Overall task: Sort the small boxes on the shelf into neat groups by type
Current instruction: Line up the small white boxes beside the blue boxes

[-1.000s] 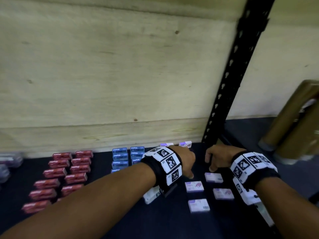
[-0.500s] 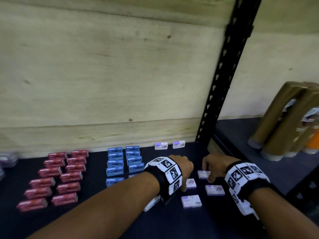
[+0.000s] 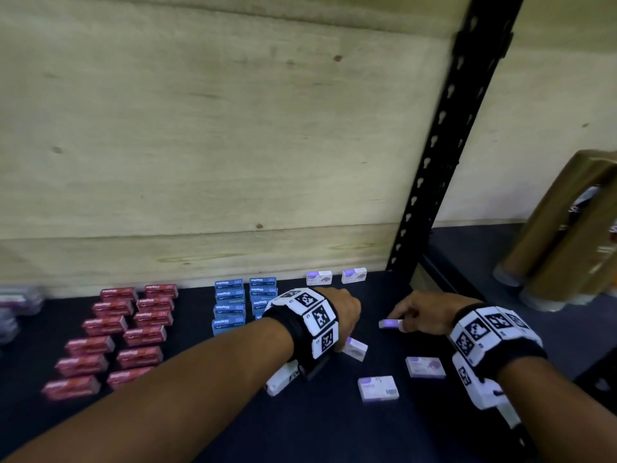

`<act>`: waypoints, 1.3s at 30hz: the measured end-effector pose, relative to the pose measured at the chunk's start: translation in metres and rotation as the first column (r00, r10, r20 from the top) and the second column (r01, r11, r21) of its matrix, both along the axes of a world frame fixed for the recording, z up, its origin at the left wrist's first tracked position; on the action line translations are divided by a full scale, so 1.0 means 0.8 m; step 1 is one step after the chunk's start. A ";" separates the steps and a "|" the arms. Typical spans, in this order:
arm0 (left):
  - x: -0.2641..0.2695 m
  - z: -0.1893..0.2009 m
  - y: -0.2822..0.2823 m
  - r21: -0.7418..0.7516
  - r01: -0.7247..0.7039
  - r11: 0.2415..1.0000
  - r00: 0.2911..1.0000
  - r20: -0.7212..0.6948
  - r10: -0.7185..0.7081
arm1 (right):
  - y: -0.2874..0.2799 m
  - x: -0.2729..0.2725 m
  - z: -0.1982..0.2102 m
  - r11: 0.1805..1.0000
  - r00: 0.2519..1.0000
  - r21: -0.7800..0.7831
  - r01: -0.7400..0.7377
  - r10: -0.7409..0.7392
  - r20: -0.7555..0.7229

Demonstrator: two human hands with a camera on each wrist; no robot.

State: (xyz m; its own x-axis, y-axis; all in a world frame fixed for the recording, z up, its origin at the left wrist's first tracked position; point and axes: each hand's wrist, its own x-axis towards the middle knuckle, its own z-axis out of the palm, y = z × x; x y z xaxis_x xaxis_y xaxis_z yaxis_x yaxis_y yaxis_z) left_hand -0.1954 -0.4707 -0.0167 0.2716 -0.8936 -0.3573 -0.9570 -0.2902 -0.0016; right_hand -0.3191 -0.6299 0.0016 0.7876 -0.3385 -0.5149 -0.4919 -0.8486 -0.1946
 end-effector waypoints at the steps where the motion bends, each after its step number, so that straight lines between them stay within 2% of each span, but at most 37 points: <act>1: 0.003 -0.001 0.000 0.010 -0.002 1.000 1.000 0.013 0.002 | -0.001 -0.001 -0.001 1.000 1.000 0.001 0.005 -0.005 0.012; 6: 0.021 -0.011 0.000 -0.014 0.035 0.999 0.991 0.128 -0.033 | -0.007 -0.002 -0.002 0.998 0.999 -0.047 0.032 -0.030 0.044; 12: 0.048 -0.012 -0.008 -0.020 -0.024 0.999 0.972 0.232 0.028 | -0.013 0.009 -0.010 0.991 0.997 -0.127 0.037 -0.028 0.077; 19: 0.080 -0.015 -0.021 0.032 -0.132 0.991 0.976 0.181 0.124 | -0.010 0.043 -0.015 0.987 0.990 -0.152 0.046 -0.024 0.140; 25: 0.096 -0.026 -0.031 -0.033 -0.142 0.989 0.975 0.169 0.146 | -0.005 0.077 -0.014 0.983 0.978 -0.163 0.086 -0.052 0.204; 32: 0.116 -0.029 -0.041 0.005 -0.193 0.981 0.978 0.082 0.192 | 0.001 0.096 -0.007 0.976 0.985 -0.216 0.027 0.010 0.170; 39: 0.124 -0.033 -0.044 -0.050 -0.170 0.984 0.984 0.049 0.172 | 0.005 0.099 -0.002 0.976 0.986 -0.214 0.045 -0.010 0.165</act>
